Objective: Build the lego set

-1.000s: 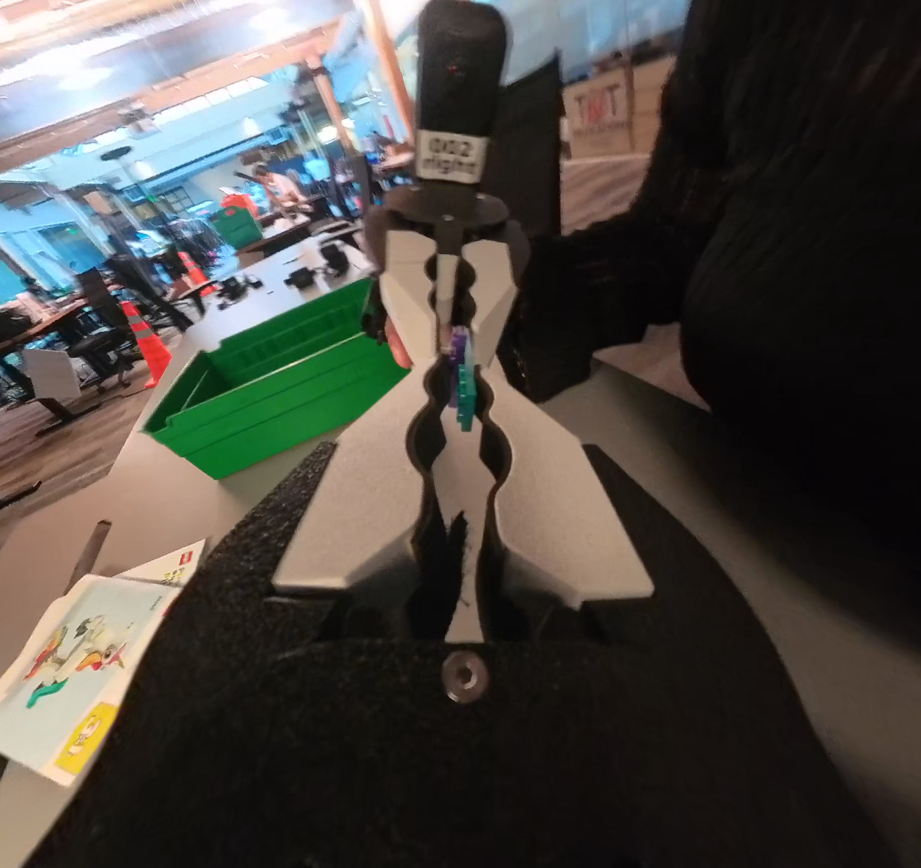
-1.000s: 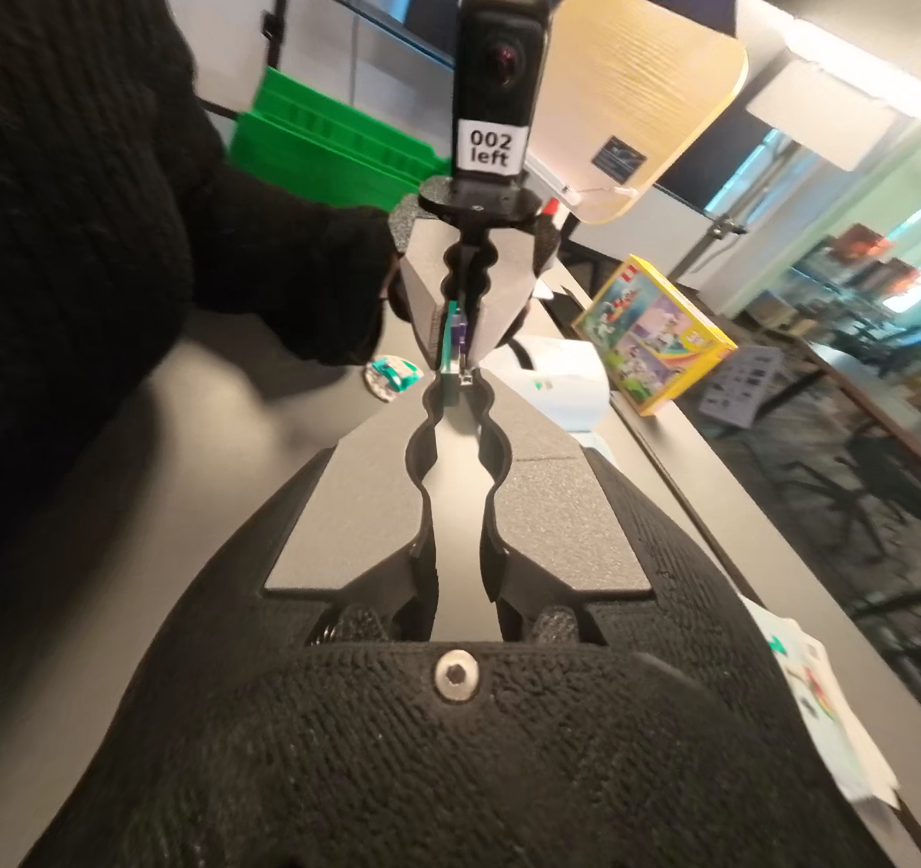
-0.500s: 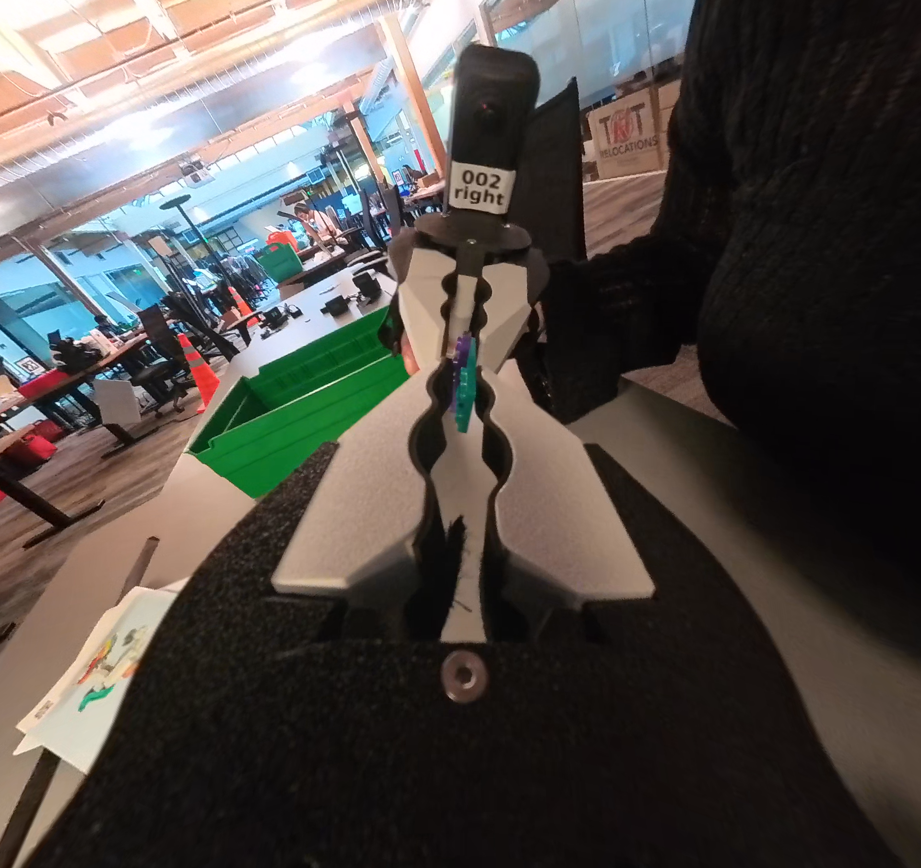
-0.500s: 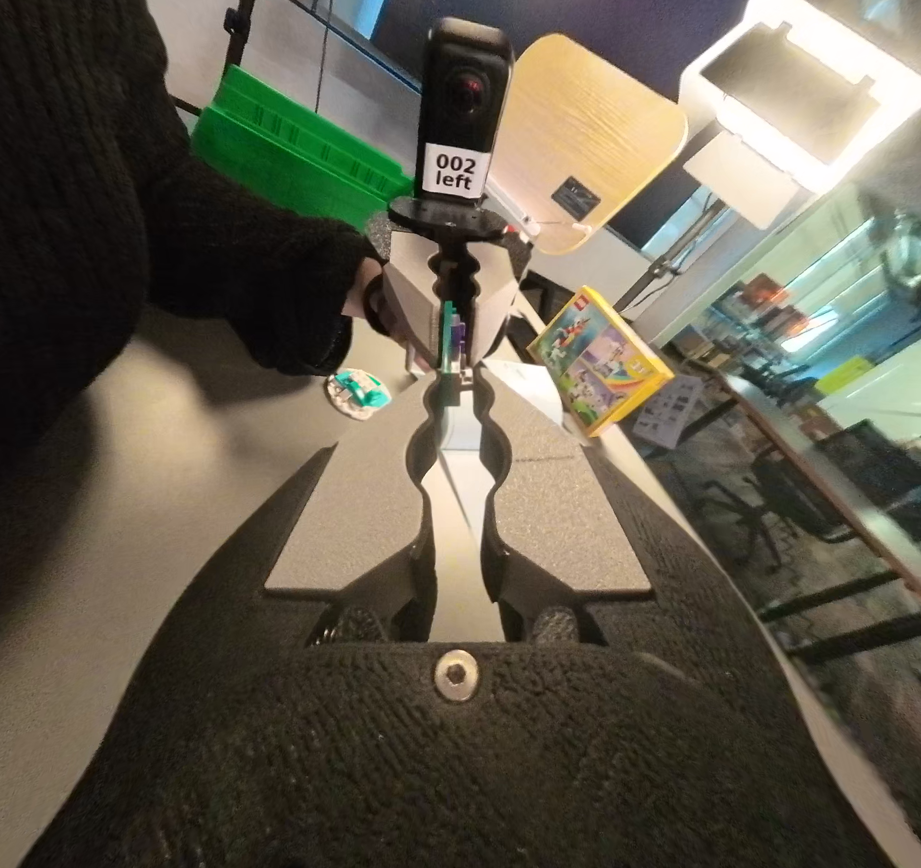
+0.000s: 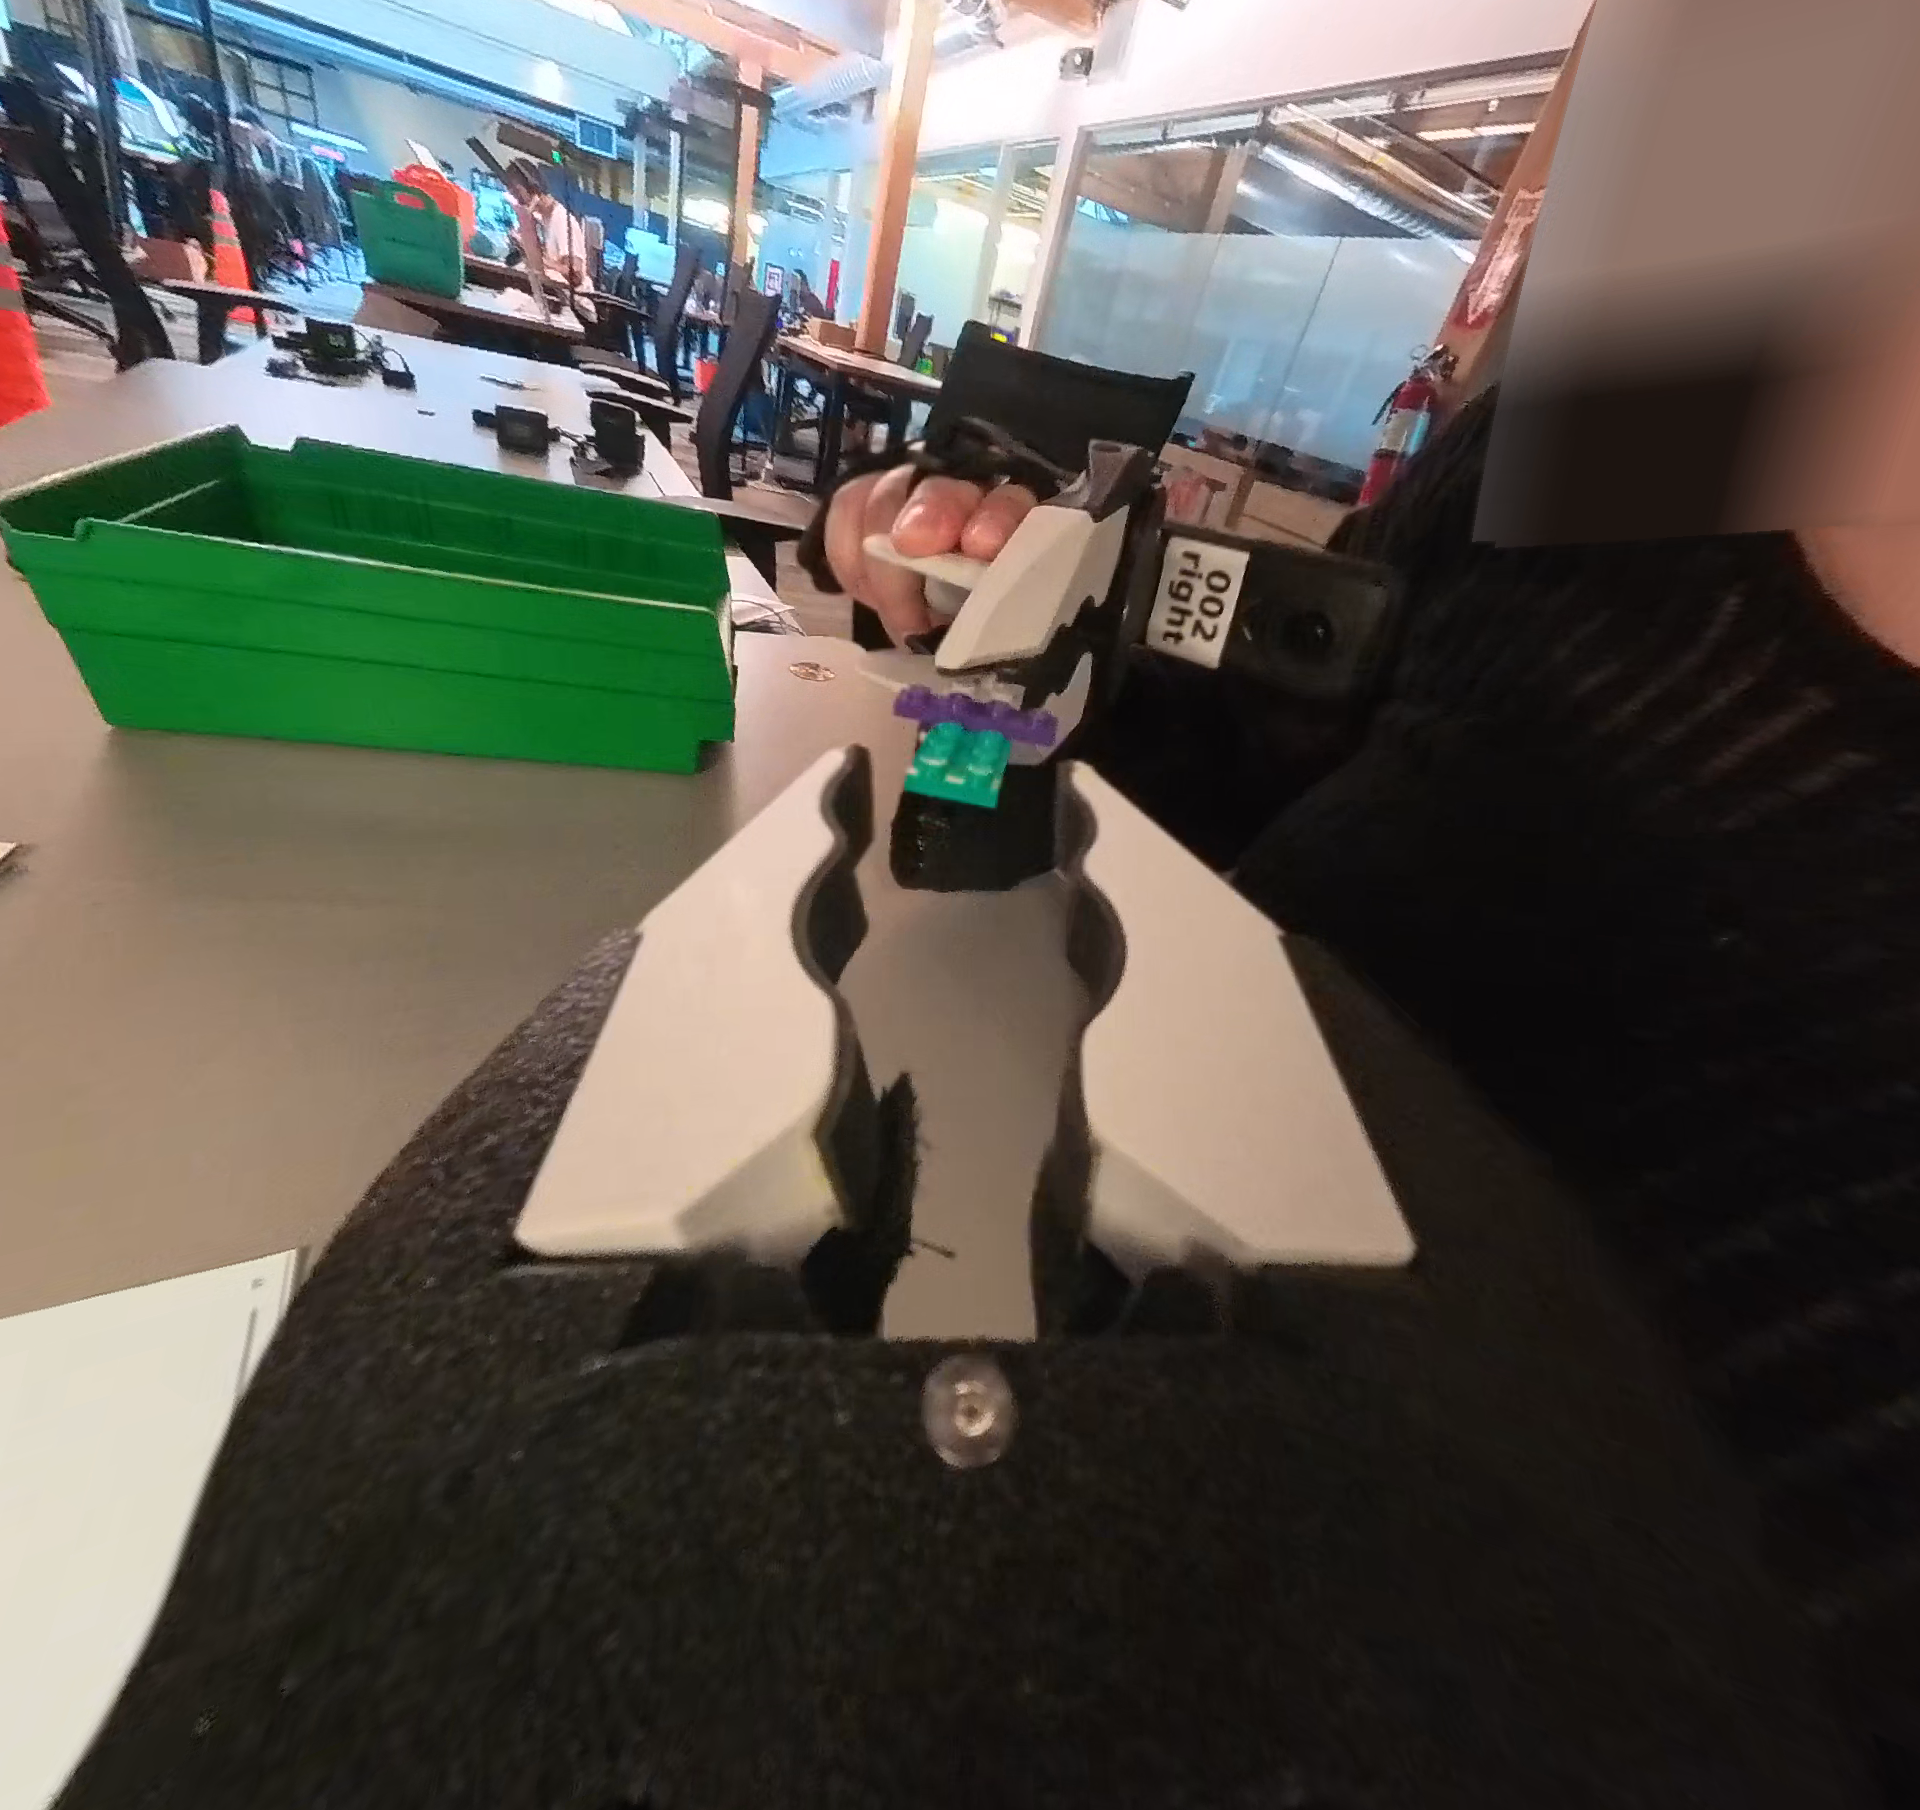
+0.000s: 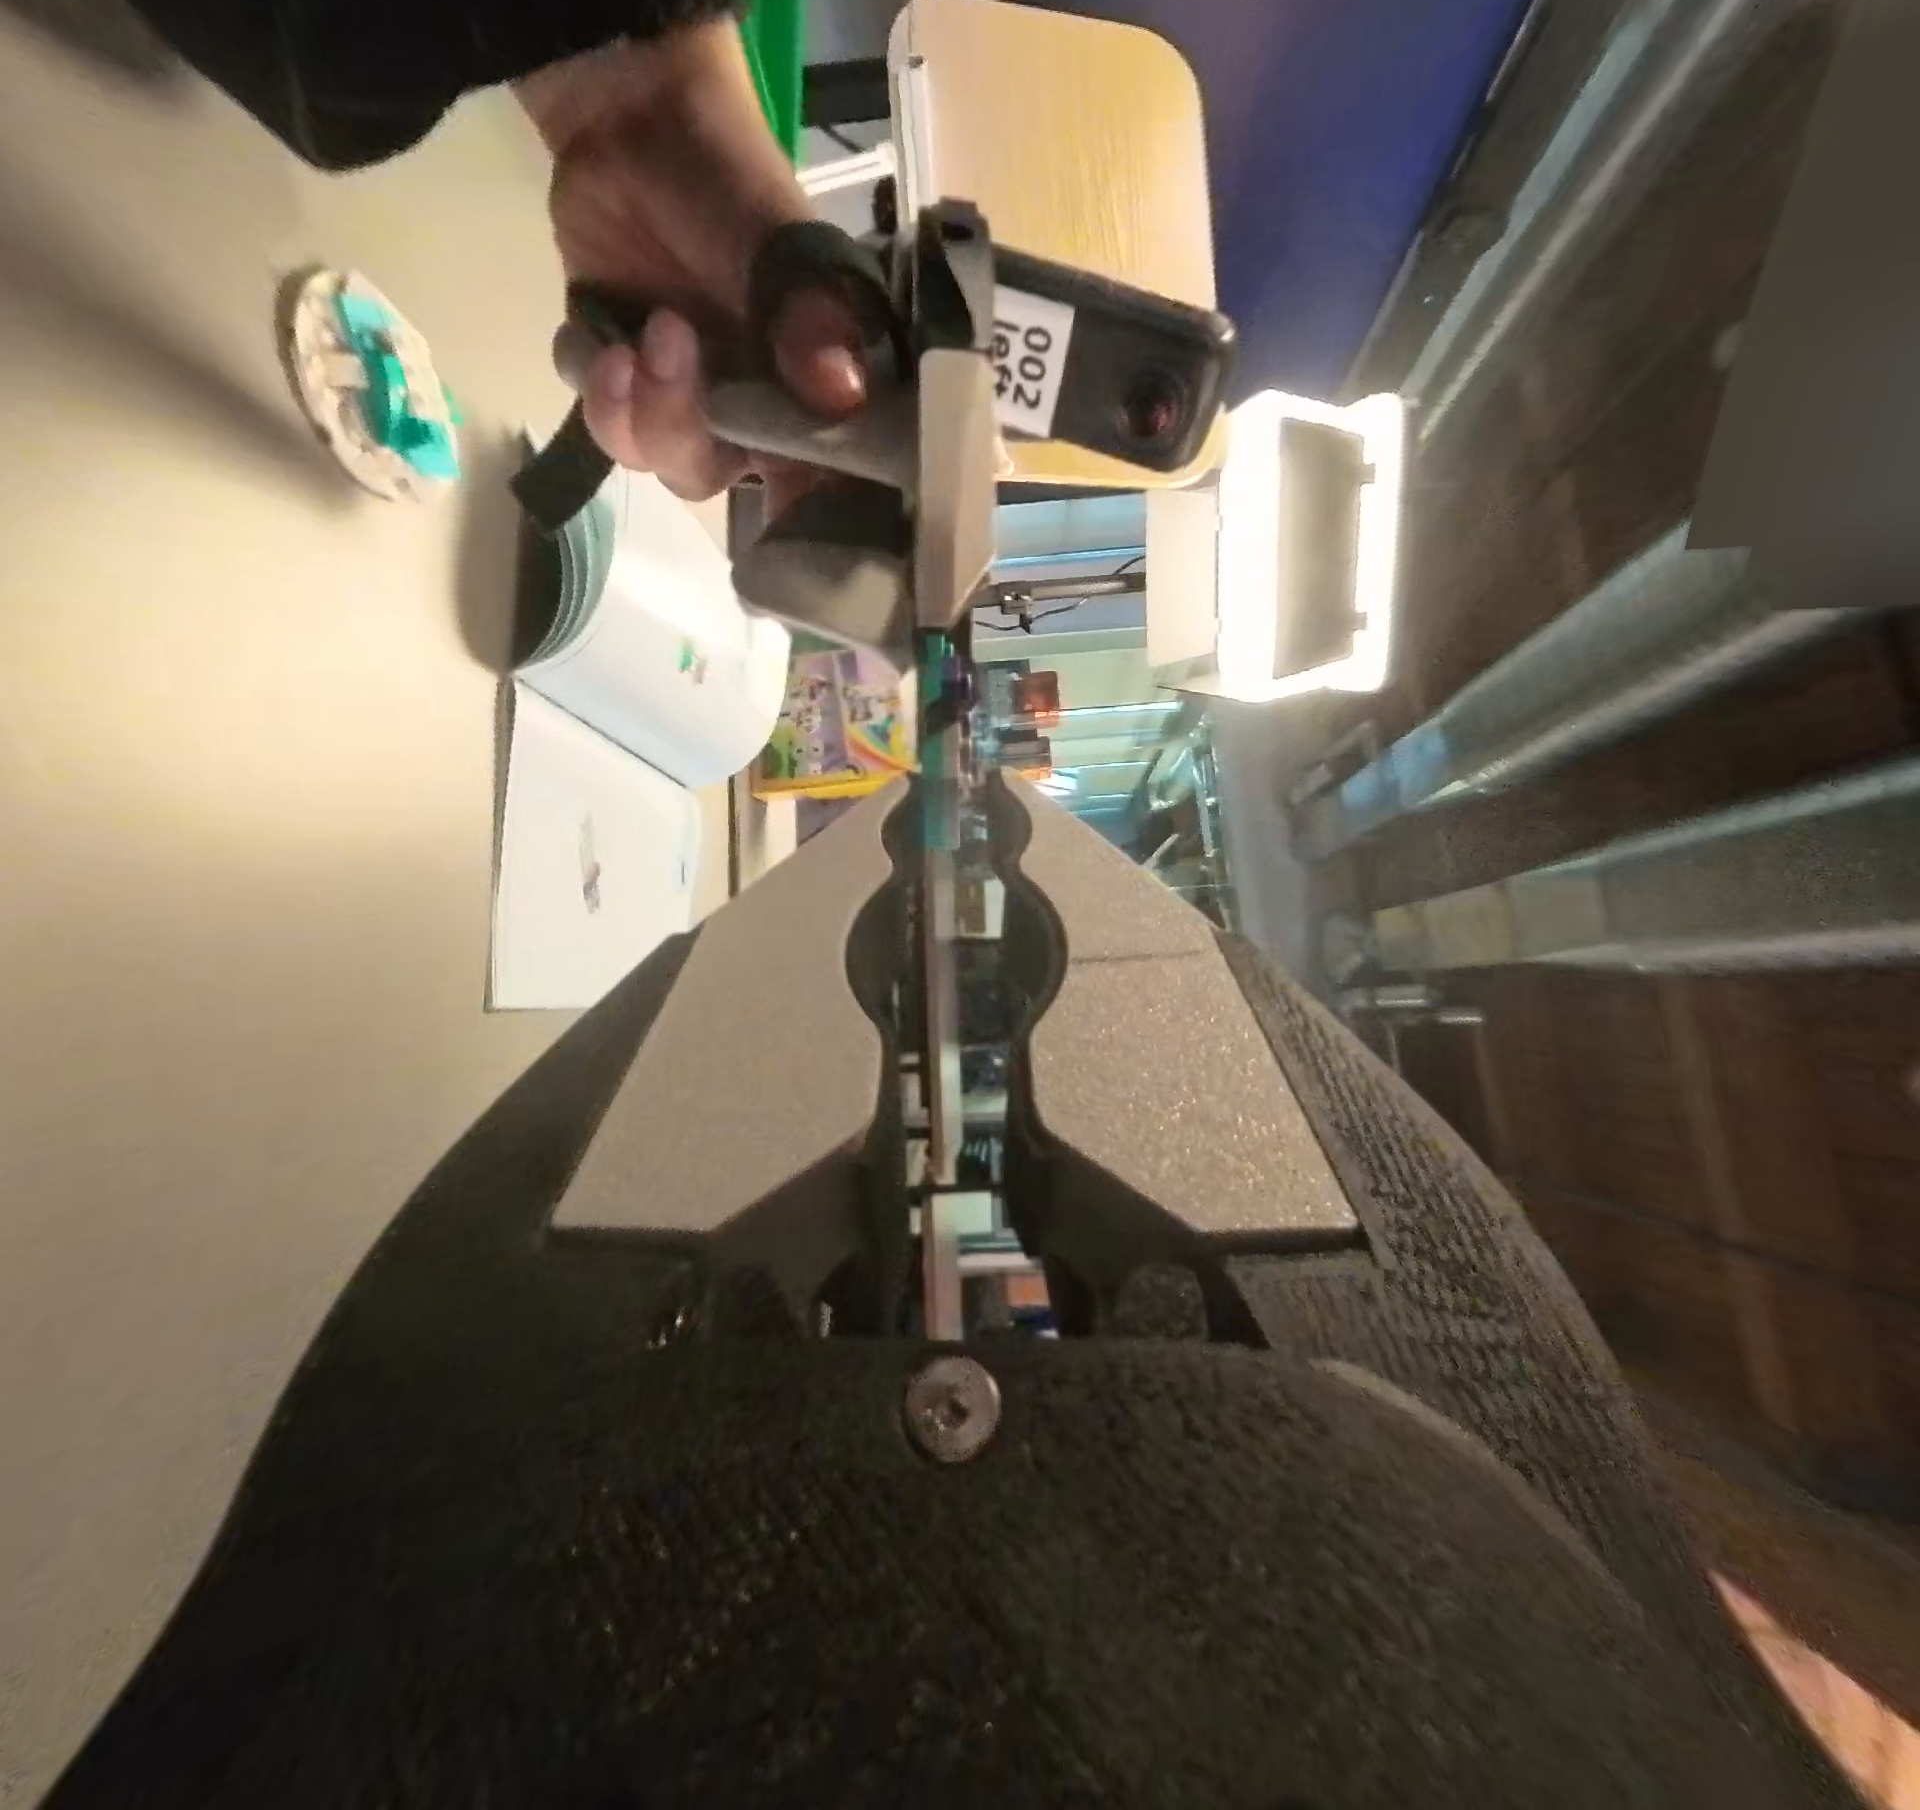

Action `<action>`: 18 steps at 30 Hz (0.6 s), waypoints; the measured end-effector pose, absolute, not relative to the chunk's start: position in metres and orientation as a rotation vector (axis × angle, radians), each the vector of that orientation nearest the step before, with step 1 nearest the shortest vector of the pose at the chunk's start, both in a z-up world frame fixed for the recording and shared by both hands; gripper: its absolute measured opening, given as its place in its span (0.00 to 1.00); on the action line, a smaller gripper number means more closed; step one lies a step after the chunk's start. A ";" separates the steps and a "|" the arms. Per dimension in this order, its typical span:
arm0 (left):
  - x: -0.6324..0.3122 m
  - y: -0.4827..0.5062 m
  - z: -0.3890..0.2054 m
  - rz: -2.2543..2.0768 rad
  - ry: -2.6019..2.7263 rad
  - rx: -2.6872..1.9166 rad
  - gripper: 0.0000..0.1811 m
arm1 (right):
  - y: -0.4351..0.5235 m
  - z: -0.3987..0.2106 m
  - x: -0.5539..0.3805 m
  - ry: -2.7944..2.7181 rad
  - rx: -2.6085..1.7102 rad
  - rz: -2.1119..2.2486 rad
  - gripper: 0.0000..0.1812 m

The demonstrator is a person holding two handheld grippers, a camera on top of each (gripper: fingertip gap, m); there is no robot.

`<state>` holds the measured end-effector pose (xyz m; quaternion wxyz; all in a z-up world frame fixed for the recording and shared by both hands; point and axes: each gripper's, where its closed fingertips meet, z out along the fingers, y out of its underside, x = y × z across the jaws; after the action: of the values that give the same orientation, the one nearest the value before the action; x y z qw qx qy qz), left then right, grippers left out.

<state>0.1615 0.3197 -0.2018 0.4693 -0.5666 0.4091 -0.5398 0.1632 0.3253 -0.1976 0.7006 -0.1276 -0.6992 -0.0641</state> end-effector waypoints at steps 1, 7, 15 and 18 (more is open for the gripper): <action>0.160 0.319 -0.201 -1.329 0.988 -1.382 0.16 | 0.326 -0.200 0.163 -1.568 -0.280 -0.152 0.05; 0.158 0.320 -0.205 -1.402 0.938 -1.418 0.17 | 0.321 -0.209 0.161 -1.605 -0.247 -0.124 0.05; 0.154 0.311 -0.234 -1.406 0.905 -1.507 0.08 | 0.318 -0.235 0.150 -1.665 -0.271 -0.013 0.05; 0.146 0.315 -0.247 -1.357 0.816 -1.542 0.08 | 0.329 -0.250 0.143 -1.682 -0.319 0.006 0.07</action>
<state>0.1457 0.3154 -0.2467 0.4490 -0.6235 0.3300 -0.5484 0.1434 0.3287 -0.2502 0.6553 -0.1409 -0.7421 0.0027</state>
